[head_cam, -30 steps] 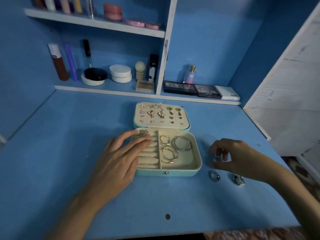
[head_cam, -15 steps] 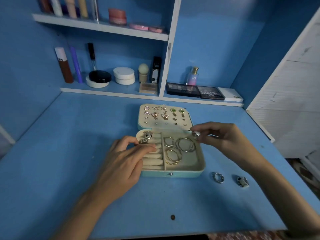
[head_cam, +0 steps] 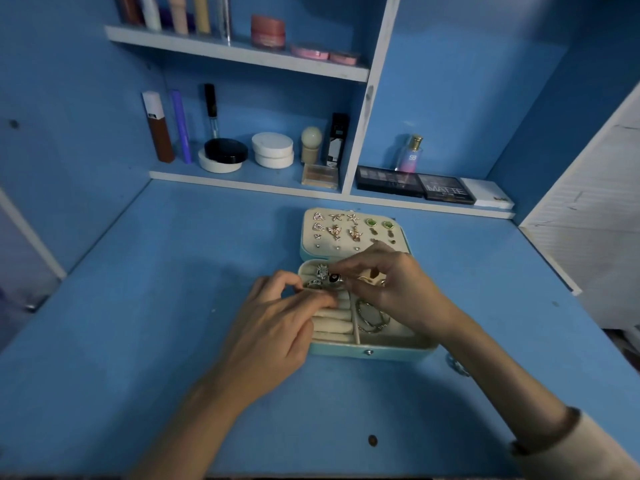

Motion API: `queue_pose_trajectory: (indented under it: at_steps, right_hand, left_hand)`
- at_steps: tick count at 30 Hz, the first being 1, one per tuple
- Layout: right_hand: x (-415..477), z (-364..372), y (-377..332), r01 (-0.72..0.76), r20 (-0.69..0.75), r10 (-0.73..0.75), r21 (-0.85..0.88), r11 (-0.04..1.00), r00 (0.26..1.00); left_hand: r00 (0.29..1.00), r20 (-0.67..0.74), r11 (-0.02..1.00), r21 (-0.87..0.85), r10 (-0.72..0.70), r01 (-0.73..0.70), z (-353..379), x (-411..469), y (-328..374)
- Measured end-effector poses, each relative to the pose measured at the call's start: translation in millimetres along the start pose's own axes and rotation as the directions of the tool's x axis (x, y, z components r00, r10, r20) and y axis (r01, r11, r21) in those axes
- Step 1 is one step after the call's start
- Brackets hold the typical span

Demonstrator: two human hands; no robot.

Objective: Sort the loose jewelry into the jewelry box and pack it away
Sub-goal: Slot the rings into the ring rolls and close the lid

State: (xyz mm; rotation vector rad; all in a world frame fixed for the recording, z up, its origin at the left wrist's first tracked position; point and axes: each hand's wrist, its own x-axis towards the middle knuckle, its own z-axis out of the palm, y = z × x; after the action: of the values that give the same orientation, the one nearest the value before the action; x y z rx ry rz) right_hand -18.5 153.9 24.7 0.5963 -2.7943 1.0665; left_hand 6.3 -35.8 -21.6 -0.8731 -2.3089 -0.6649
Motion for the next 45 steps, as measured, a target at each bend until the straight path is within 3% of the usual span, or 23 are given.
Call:
queue_pose_trajectory:
  at_steps: [5, 15, 20, 26, 34, 45]
  right_hand:
    - [1.6, 0.4, 0.1, 0.072, -0.007, -0.073, -0.119, 0.99, 0.997]
    - [0.1, 9.1, -1.5, 0.03, -0.066, -0.035, -0.072, 0.997, 0.997]
    - [0.5, 15.2, 4.3, 0.12, -0.11, -0.143, -0.196, 0.973, 0.984]
    - [2.5, 13.0, 1.6, 0.082, -0.087, -0.105, -0.23, 0.97, 0.991]
    - [3.3, 7.1, -4.8, 0.04, -0.014, -0.047, -0.319, 0.947, 0.999]
    - [-9.9, 0.2, 0.3, -0.041, 0.012, 0.043, -0.14, 0.989, 0.999]
  left_hand:
    - [0.999, 0.031, 1.0, -0.006, -0.014, 0.014, 0.0, 0.8, -0.1]
    - [1.0, 0.007, 1.0, -0.01, -0.011, 0.011, 0.8, -0.5, -0.7]
    - [0.999, 0.026, 1.0, -0.007, -0.027, 0.027, 3.1, -1.1, -1.9]
    - [0.992, 0.127, 0.998, -0.064, 0.0, 0.008, 6.3, -3.5, -5.7]
    - [0.983, 0.179, 0.999, 0.034, -0.036, 0.031, 7.4, -5.3, -5.4]
    - [0.976, 0.21, 0.993, -0.091, -0.055, 0.075, 5.7, -5.0, -5.4]
